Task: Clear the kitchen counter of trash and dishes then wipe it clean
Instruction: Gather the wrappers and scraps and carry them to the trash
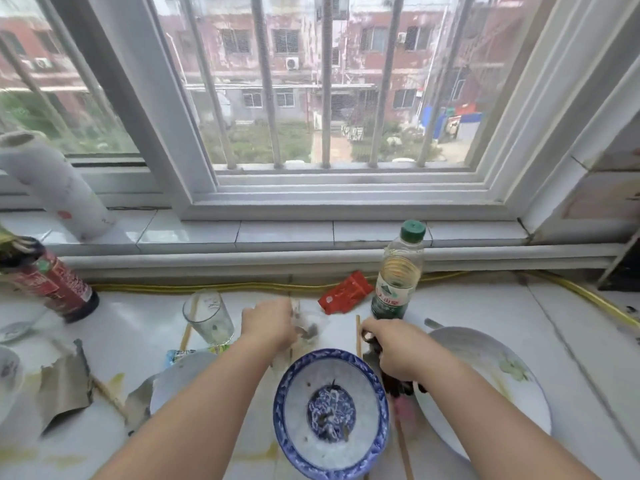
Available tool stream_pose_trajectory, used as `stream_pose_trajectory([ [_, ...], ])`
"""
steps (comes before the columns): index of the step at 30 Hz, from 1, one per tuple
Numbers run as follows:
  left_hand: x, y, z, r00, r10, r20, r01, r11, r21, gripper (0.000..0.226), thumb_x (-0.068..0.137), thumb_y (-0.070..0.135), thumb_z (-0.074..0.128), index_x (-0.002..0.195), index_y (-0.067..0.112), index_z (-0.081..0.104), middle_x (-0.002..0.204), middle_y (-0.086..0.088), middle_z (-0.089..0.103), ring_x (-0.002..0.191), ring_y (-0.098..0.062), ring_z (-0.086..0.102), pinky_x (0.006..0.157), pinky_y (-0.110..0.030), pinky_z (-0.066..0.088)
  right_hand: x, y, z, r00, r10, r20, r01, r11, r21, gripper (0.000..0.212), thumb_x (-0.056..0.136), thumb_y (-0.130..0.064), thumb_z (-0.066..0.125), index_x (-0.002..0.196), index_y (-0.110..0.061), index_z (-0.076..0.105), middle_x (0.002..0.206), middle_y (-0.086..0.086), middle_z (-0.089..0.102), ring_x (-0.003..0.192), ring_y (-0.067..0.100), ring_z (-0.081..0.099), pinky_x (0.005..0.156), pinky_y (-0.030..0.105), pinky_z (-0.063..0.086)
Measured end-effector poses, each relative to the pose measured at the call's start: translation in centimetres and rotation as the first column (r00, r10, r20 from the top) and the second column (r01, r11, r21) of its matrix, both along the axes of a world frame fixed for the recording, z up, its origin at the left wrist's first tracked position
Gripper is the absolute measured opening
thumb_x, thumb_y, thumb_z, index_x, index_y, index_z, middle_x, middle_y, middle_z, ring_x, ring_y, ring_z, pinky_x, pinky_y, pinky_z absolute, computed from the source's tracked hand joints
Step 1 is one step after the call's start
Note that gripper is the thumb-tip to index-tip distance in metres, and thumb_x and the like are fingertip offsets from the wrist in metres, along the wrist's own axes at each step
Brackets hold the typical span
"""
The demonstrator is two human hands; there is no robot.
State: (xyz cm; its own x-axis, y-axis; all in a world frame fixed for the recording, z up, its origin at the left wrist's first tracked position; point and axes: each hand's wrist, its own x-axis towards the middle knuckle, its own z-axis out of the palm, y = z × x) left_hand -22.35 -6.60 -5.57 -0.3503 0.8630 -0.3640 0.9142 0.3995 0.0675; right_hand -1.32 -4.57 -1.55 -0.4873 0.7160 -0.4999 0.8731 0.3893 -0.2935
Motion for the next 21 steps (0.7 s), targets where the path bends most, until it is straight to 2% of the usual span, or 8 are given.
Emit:
stream_pose_trajectory([
  [3, -0.7, 1.3, 0.1, 0.995, 0.004, 0.104, -0.019, 0.989, 0.150, 0.016, 0.090, 0.030, 0.048, 0.097, 0.025, 0.062, 0.105, -0.002, 0.067, 0.099, -0.025, 0.060, 0.081, -0.033, 0.046, 0.2, 0.3, 0.4, 0.966, -0.218, -0.138, 0.218, 0.976, -0.018, 0.015, 0.078, -0.007, 0.049, 0.084, -0.020, 0.053, 0.092, 0.002, 0.062, 0.090, 0.026, 0.056, 0.079, 0.039, 0.049],
  [6, -0.7, 2.7, 1.3, 0.963, 0.006, 0.269, -0.099, 0.938, 0.333, 0.013, 0.087, 0.023, 0.051, 0.091, 0.016, 0.061, 0.097, -0.005, 0.058, 0.085, -0.023, 0.055, 0.072, -0.034, 0.049, 0.6, 0.1, 1.4, 0.908, -0.358, -0.216, 0.369, 0.929, 0.009, 0.019, 0.077, -0.011, 0.057, 0.095, -0.014, 0.061, 0.095, 0.001, 0.064, 0.092, 0.022, 0.058, 0.078, 0.034, 0.050],
  [7, -0.5, 3.0, 1.7, 0.948, -0.003, 0.318, -0.122, 0.921, 0.370, 0.006, 0.086, 0.015, 0.051, 0.085, 0.015, 0.057, 0.093, -0.006, 0.056, 0.081, -0.023, 0.053, 0.068, -0.033, 0.047, 0.8, 0.0, 1.8, 0.882, -0.396, -0.256, 0.412, 0.911, 0.009, 0.023, 0.077, -0.011, 0.060, 0.099, -0.016, 0.062, 0.095, -0.001, 0.063, 0.093, 0.021, 0.059, 0.076, 0.031, 0.049],
  [10, 0.9, 4.3, 2.6, 0.907, -0.034, 0.419, -0.158, 0.897, 0.414, 0.017, 0.081, -0.001, 0.045, 0.082, 0.016, 0.048, 0.083, -0.006, 0.057, 0.077, -0.027, 0.054, 0.065, -0.037, 0.045, 1.7, -0.4, 2.6, 0.755, -0.519, -0.399, 0.556, 0.831, -0.029, 0.035, 0.077, -0.013, 0.068, 0.108, -0.028, 0.063, 0.098, -0.005, 0.061, 0.094, 0.017, 0.058, 0.077, 0.025, 0.043],
  [12, 2.4, 5.1, 3.0, 0.909, -0.050, 0.413, -0.126, 0.913, 0.387, 0.021, 0.082, 0.003, 0.048, 0.096, 0.019, 0.046, 0.087, -0.004, 0.059, 0.081, -0.028, 0.057, 0.067, -0.037, 0.046, 2.8, -0.7, 3.0, 0.656, -0.580, -0.482, 0.644, 0.764, -0.042, 0.034, 0.076, -0.014, 0.072, 0.107, -0.026, 0.064, 0.098, -0.003, 0.064, 0.096, 0.018, 0.060, 0.080, 0.026, 0.043],
  [16, 4.9, 6.6, 2.0, 0.939, -0.018, 0.344, -0.065, 0.972, 0.228, 0.051, 0.082, 0.034, 0.054, 0.127, 0.020, 0.035, 0.107, -0.005, 0.064, 0.096, -0.028, 0.061, 0.075, -0.033, 0.044, 5.6, -1.5, 3.6, 0.502, -0.652, -0.568, 0.725, 0.676, -0.135, 0.028, 0.076, -0.008, 0.072, 0.102, -0.017, 0.068, 0.095, 0.004, 0.069, 0.093, 0.023, 0.064, 0.086, 0.035, 0.052],
  [19, 5.7, 7.6, 0.3, 0.975, -0.045, 0.216, 0.009, 0.987, 0.163, 0.044, 0.087, 0.040, 0.048, 0.124, 0.018, 0.045, 0.112, -0.005, 0.064, 0.102, -0.026, 0.062, 0.073, -0.030, 0.042, 6.8, -2.4, 3.9, 0.483, -0.643, -0.594, 0.711, 0.684, -0.161, 0.022, 0.077, 0.000, 0.068, 0.085, -0.020, 0.069, 0.084, 0.003, 0.069, 0.083, 0.021, 0.066, 0.071, 0.028, 0.053],
  [21, 5.9, 7.9, -0.7, 0.985, -0.078, 0.152, 0.053, 0.985, 0.161, 0.036, 0.092, 0.036, 0.042, 0.121, 0.016, 0.049, 0.113, -0.006, 0.061, 0.101, -0.027, 0.061, 0.072, -0.031, 0.041, 7.4, -2.8, 3.5, 0.485, -0.655, -0.579, 0.715, 0.679, -0.169, 0.023, 0.077, 0.002, 0.066, 0.085, -0.019, 0.069, 0.085, 0.001, 0.066, 0.084, 0.022, 0.064, 0.066, 0.023, 0.048],
])
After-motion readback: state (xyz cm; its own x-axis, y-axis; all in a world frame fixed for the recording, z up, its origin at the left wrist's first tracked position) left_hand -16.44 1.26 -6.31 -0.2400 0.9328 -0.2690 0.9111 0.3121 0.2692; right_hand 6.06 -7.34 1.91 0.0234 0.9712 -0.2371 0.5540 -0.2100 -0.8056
